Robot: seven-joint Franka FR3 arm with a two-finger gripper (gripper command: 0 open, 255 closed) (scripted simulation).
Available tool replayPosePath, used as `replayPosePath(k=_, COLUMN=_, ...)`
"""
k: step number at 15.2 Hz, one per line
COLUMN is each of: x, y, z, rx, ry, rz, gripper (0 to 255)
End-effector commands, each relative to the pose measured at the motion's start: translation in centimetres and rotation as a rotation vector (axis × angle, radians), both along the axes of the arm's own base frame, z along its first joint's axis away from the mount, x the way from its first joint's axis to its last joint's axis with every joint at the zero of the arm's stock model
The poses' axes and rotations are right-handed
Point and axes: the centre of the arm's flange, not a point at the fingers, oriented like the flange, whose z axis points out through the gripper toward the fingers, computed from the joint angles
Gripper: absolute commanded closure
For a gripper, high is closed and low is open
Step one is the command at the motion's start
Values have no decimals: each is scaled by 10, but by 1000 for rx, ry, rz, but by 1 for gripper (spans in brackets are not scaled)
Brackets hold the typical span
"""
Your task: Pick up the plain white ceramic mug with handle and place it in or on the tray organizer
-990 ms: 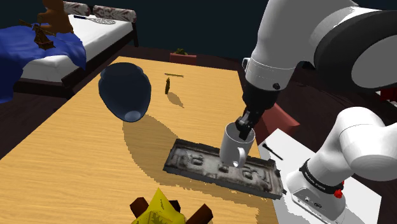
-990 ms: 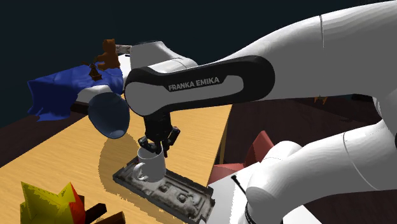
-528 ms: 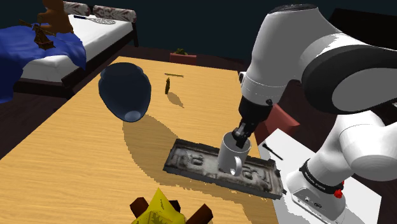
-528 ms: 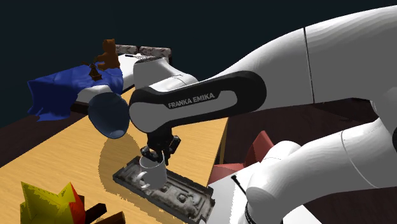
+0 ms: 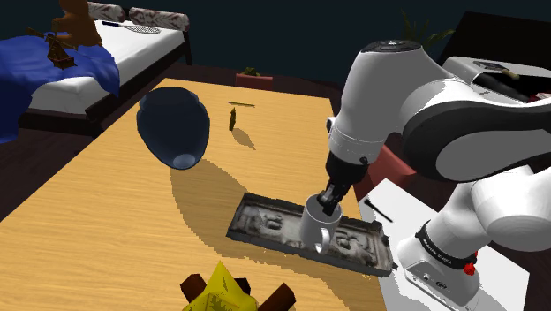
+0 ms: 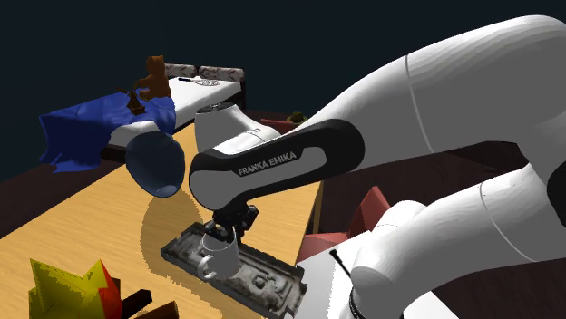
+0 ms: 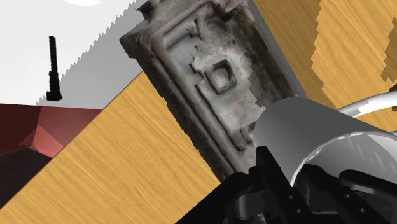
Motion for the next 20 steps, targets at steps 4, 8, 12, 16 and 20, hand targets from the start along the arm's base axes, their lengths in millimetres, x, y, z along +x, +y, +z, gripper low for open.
replayPosePath(k=4, x=0, y=0, z=-3, rx=0, ry=-1, rz=0, gripper=255)
replayPosePath(k=8, x=0, y=0, z=-3, rx=0, ry=-1, rz=0, gripper=0)
replayPosePath(k=12, x=0, y=0, z=-3, rx=0, ry=-1, rz=0, gripper=0)
replayPosePath(k=16, x=2, y=-1, z=37, rx=0, ry=-1, rz=0, gripper=0)
replayPosePath(k=20, x=2, y=-1, z=47, rx=0, ry=-1, rz=0, gripper=0)
